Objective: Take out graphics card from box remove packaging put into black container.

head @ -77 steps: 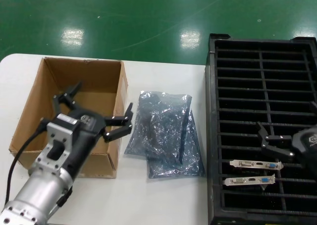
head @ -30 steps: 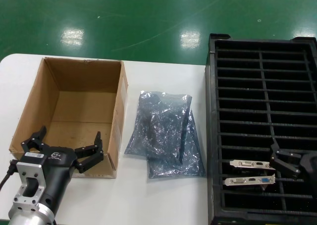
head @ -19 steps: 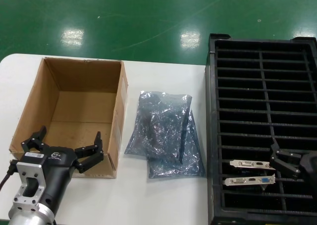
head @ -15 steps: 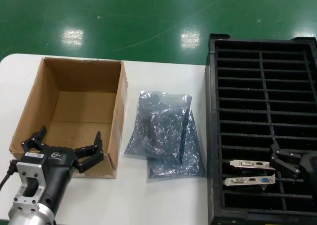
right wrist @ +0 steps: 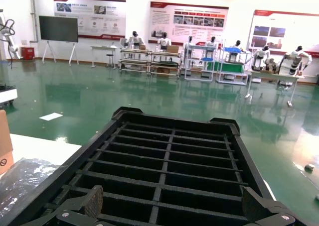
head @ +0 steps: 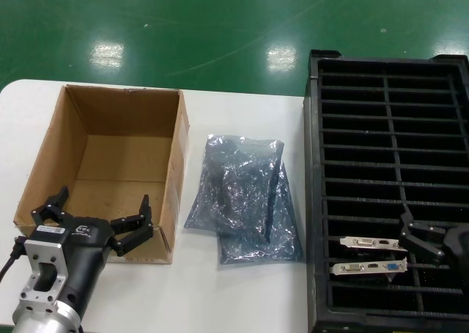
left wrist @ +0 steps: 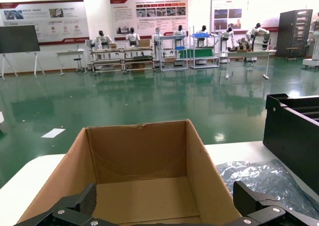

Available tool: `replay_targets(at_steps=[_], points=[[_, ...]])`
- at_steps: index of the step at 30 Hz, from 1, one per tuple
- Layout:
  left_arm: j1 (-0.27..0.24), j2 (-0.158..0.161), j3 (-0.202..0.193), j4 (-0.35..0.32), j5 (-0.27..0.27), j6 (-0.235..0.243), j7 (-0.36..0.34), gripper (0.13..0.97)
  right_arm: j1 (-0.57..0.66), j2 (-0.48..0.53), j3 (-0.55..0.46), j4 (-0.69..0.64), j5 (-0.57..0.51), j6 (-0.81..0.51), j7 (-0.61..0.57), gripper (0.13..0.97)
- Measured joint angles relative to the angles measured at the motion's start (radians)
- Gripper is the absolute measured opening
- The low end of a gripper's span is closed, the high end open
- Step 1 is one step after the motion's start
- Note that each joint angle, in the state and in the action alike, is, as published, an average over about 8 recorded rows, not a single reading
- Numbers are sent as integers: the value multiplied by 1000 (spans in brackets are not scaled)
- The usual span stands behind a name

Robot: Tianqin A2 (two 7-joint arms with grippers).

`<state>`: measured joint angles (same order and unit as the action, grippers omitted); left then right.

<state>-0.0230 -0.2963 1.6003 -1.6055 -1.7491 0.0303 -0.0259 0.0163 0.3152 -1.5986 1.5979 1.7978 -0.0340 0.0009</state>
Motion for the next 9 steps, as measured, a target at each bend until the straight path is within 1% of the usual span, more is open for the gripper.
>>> replay_targets(at_steps=[9], points=[[0, 0, 0, 0, 0, 0, 0, 966, 0, 0, 0, 0, 0, 0, 0, 966]])
